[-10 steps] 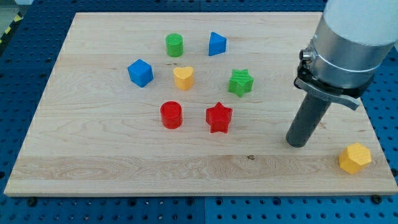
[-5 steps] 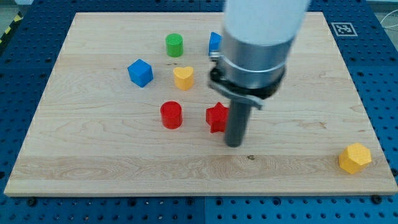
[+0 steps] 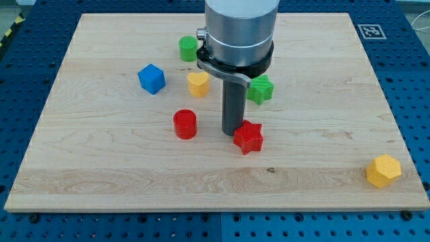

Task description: Slide the red star to the yellow hexagon

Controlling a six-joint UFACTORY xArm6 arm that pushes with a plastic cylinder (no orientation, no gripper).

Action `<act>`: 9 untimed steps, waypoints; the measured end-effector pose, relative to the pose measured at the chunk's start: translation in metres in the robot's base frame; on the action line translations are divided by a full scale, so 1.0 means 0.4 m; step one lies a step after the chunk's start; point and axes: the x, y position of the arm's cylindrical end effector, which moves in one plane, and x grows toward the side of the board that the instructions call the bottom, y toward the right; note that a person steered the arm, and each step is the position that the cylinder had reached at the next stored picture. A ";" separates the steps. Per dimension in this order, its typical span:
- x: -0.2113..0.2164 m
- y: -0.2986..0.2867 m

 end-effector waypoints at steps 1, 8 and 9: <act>0.034 -0.011; 0.124 0.367; 0.124 0.417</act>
